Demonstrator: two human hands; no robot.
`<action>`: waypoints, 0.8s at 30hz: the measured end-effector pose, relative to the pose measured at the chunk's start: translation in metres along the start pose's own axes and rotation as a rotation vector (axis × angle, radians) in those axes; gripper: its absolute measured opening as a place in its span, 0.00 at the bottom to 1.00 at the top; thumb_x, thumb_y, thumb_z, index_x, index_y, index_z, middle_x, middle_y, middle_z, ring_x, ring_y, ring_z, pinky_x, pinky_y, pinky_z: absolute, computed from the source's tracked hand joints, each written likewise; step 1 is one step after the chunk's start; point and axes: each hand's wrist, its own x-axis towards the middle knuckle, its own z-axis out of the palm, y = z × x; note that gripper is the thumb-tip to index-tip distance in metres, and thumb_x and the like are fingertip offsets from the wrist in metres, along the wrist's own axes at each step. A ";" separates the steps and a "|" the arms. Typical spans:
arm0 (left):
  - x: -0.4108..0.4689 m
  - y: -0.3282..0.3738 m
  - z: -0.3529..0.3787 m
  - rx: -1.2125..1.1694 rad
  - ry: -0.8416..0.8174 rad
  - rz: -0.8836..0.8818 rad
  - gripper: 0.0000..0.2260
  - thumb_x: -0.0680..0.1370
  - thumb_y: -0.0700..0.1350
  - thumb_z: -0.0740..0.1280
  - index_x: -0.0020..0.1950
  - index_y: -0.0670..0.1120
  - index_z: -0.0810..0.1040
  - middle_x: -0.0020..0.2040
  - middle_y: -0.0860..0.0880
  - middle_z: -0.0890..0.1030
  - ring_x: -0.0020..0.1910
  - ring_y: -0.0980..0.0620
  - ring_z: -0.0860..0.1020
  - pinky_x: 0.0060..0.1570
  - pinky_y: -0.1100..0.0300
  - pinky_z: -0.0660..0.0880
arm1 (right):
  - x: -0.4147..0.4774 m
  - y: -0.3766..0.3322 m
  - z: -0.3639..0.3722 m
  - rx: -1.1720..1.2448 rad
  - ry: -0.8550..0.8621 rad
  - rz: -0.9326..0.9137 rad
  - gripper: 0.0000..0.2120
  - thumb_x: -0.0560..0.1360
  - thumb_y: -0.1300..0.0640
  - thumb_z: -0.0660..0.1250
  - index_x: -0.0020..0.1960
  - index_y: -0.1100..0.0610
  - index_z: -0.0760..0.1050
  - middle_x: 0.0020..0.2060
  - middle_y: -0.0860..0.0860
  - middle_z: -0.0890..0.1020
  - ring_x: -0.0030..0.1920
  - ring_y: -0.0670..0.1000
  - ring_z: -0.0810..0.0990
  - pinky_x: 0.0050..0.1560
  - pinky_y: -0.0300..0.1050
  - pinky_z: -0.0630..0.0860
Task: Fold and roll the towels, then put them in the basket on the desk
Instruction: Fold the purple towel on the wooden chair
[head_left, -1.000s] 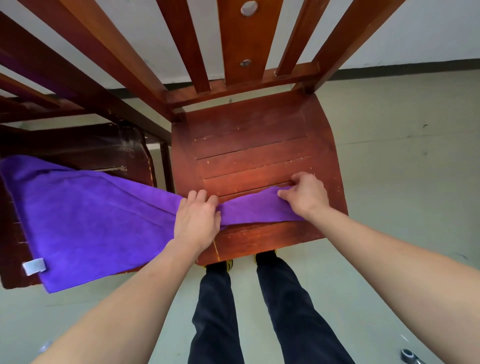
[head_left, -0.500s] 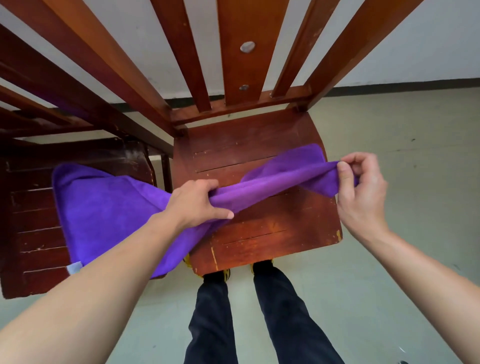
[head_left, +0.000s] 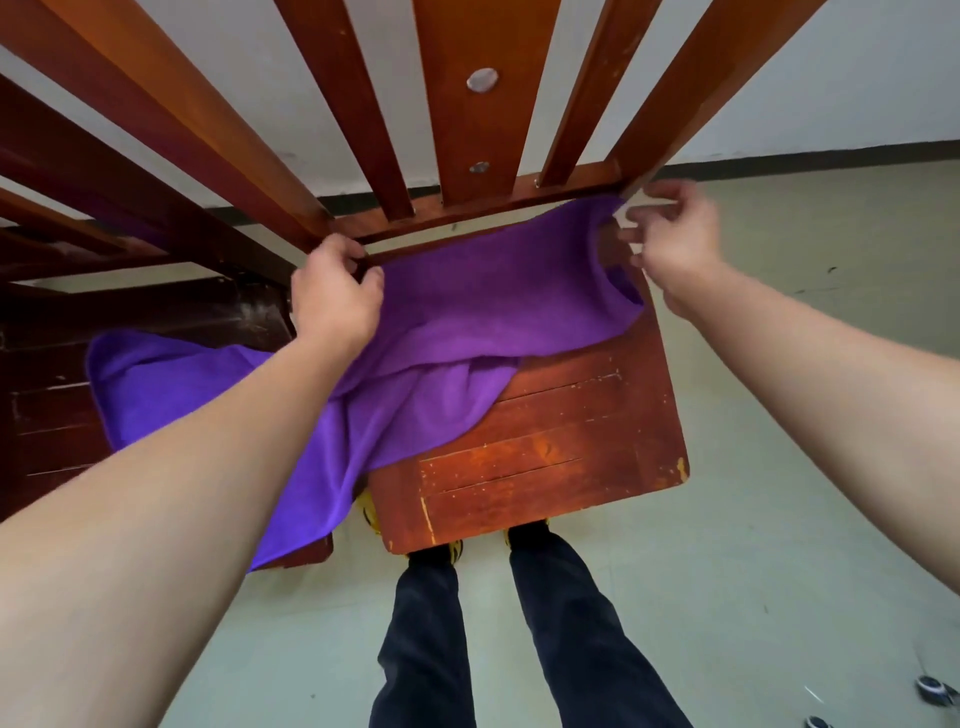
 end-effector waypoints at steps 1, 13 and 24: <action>-0.006 -0.002 0.005 0.040 -0.003 0.030 0.09 0.74 0.44 0.67 0.54 0.45 0.79 0.50 0.43 0.81 0.51 0.43 0.78 0.53 0.54 0.73 | 0.003 0.009 -0.001 -0.035 0.029 0.038 0.12 0.75 0.65 0.58 0.51 0.49 0.72 0.45 0.51 0.81 0.44 0.54 0.83 0.51 0.56 0.81; -0.120 -0.048 0.077 0.748 -0.550 0.250 0.15 0.75 0.47 0.65 0.61 0.48 0.73 0.58 0.45 0.74 0.59 0.43 0.71 0.55 0.50 0.70 | -0.034 0.071 0.008 -0.651 -0.245 -0.223 0.14 0.69 0.45 0.71 0.46 0.55 0.81 0.47 0.56 0.77 0.47 0.56 0.76 0.46 0.46 0.69; -0.118 -0.059 0.059 0.505 -0.647 0.162 0.12 0.72 0.50 0.69 0.53 0.49 0.75 0.53 0.47 0.76 0.55 0.44 0.75 0.49 0.54 0.73 | -0.048 0.080 -0.051 0.097 -0.189 0.536 0.09 0.76 0.52 0.70 0.41 0.56 0.74 0.25 0.50 0.79 0.20 0.45 0.76 0.20 0.32 0.70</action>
